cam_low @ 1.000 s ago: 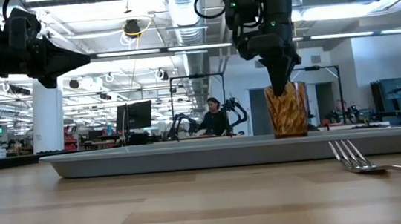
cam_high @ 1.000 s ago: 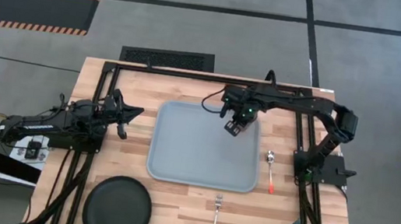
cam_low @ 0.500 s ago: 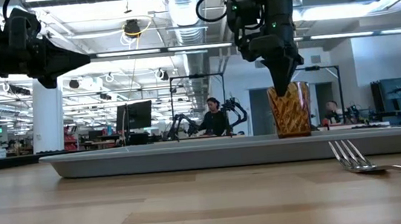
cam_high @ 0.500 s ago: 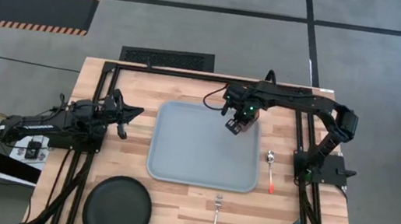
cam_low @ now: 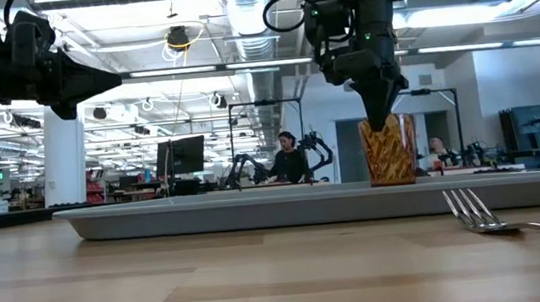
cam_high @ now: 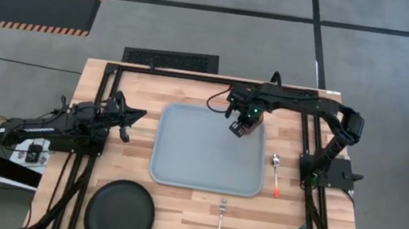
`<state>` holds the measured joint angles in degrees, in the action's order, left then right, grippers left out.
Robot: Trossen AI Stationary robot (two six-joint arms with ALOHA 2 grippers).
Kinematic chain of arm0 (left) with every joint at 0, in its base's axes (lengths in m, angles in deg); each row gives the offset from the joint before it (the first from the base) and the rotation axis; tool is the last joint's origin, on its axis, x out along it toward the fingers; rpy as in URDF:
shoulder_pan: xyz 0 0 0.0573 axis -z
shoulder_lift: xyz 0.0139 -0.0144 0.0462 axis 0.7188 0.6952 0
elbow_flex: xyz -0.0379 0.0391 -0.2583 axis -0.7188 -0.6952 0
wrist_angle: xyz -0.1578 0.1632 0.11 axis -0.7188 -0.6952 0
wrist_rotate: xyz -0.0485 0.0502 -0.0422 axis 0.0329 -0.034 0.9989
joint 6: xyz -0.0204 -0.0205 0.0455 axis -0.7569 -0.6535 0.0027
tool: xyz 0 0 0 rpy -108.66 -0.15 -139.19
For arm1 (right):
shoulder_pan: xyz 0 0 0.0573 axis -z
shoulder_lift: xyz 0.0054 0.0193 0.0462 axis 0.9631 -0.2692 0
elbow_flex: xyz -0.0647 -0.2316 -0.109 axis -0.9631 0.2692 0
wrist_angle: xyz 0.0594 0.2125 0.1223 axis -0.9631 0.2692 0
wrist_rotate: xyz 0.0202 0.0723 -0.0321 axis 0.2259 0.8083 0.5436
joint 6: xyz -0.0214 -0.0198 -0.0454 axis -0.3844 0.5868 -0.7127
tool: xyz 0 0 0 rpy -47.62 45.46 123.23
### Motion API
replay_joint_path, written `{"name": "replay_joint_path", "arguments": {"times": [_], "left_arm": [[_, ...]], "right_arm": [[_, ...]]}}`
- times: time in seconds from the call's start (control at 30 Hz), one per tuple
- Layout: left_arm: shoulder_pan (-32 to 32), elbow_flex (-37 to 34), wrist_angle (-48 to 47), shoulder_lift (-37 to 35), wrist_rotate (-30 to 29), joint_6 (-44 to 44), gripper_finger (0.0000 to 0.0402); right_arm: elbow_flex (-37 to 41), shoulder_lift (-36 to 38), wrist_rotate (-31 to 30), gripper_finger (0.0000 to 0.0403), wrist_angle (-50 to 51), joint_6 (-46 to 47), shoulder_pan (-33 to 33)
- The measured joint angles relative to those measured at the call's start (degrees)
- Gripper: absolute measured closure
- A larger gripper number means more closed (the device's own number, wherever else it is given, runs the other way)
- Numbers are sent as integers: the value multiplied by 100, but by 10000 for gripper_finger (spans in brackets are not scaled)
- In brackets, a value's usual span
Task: Pick and place plate/cup/fork/spoon on tray
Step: Put the brown cup on the gray serving tray
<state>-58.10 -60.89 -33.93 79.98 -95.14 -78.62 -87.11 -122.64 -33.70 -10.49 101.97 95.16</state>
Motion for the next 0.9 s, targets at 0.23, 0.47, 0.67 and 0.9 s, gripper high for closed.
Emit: {"name": "replay_joint_path", "arguments": {"times": [0.23, 0.47, 0.67, 0.9], "left_arm": [[0, 0, -2, 0, 0, 0, 401], [0, 0, -4, -2, 0, 0, 401], [0, 0, -4, 0, 0, 1, 401], [0, 0, -4, -2, 0, -11, 401]], "right_arm": [[0, 0, -1, 319, 58, -3, 0], [0, 0, -5, 315, 200, -7, 0], [0, 0, -199, 315, 198, -61, 0], [-2, 0, -276, 315, 182, -91, 37]]}}
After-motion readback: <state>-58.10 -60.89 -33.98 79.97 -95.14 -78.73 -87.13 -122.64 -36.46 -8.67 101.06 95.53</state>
